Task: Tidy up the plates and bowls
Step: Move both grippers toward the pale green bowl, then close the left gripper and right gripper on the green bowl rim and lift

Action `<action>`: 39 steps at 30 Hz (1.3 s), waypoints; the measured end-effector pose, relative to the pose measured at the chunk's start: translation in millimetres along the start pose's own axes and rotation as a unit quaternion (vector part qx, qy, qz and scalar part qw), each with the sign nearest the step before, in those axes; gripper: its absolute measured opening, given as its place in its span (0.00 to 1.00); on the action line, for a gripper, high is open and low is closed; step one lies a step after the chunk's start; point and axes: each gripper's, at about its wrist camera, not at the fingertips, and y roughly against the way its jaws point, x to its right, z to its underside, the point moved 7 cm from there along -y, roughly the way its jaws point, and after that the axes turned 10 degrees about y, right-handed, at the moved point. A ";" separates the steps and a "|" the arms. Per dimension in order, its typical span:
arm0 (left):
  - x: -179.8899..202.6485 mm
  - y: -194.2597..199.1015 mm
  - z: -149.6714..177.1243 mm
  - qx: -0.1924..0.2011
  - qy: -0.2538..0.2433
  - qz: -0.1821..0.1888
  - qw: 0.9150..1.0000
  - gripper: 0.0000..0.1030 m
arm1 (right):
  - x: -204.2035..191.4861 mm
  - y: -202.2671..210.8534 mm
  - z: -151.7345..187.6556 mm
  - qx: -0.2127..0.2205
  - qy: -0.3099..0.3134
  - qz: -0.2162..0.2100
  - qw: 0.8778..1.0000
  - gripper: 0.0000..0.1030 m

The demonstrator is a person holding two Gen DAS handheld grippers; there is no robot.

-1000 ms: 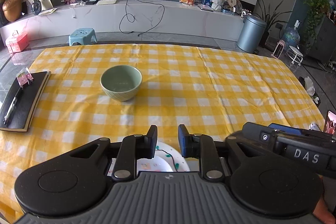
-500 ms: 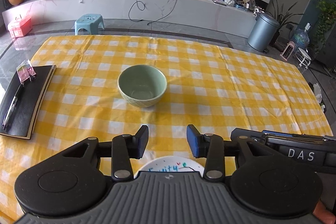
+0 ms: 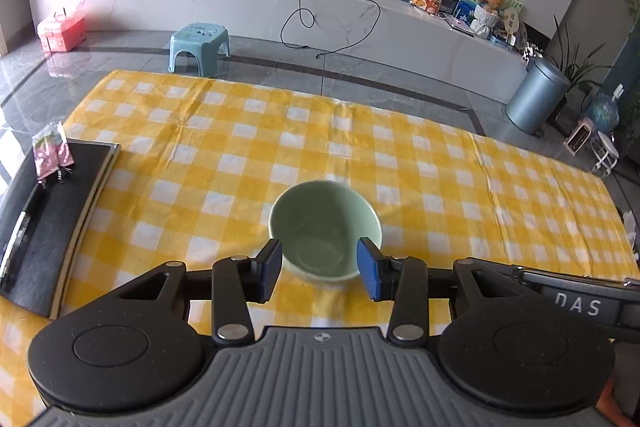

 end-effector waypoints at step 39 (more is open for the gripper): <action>-41.5 -79.3 5.7 -0.079 0.092 -0.018 0.992 0.10 | -29.1 -108.1 -4.6 -0.092 -0.063 -0.033 0.993 0.11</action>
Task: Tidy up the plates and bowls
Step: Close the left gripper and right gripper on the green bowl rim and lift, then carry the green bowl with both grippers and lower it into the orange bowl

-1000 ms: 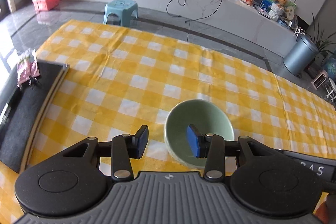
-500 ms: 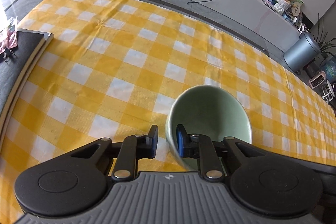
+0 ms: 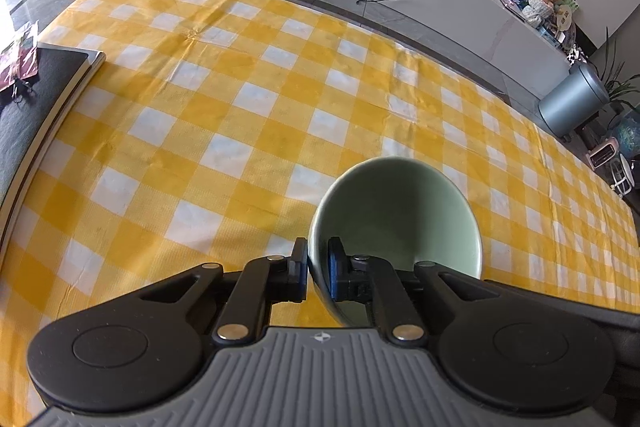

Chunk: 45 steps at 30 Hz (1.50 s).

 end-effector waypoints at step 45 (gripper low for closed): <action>120.2 162.5 221.3 0.048 -0.068 0.116 0.990 0.11 | 124.1 266.0 200.0 0.163 -0.115 -0.012 0.980 0.06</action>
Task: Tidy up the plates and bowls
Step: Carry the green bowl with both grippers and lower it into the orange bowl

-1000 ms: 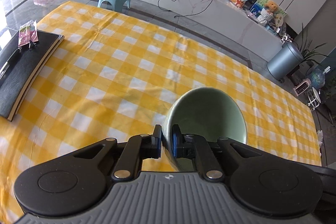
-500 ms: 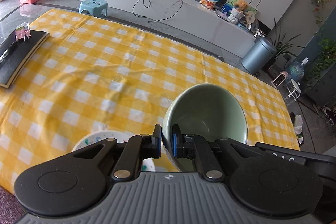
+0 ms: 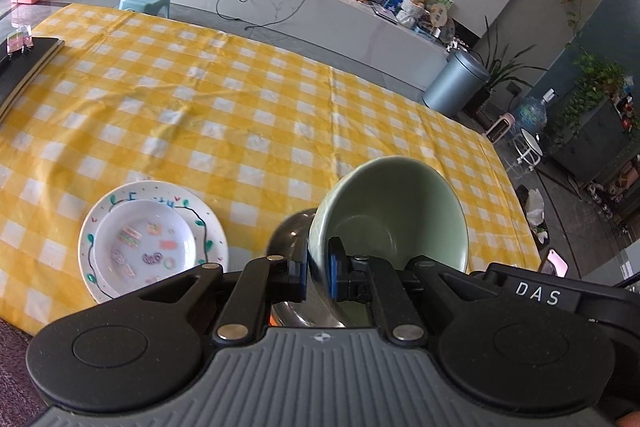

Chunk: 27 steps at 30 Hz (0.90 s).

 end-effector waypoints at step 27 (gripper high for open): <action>-5.1 -37.1 24.4 -0.057 -0.024 -0.030 0.998 0.11 | 32.8 -28.8 20.7 -0.042 -0.003 0.028 0.999 0.05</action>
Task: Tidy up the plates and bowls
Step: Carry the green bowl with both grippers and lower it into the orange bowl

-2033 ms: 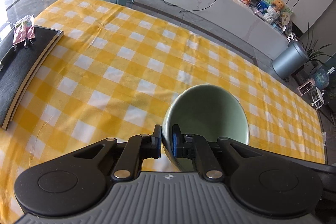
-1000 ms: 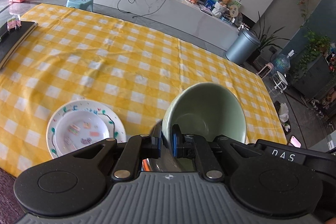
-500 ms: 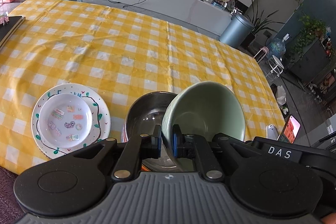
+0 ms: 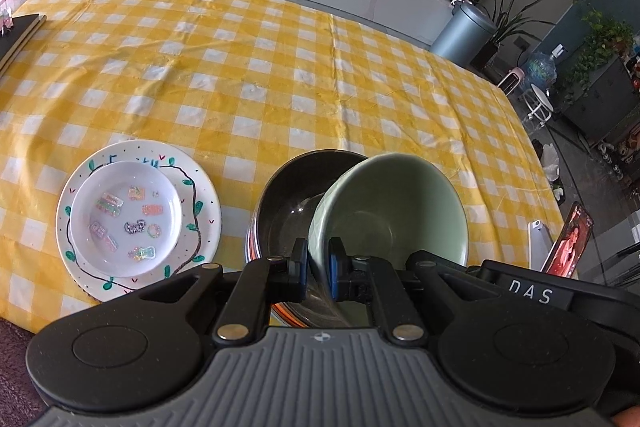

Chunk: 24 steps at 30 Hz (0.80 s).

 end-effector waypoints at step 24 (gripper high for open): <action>-4.0 -9.3 -5.2 -0.003 -0.038 -0.033 0.999 0.14 | -5.2 -19.8 0.8 -0.016 0.027 0.025 0.999 0.04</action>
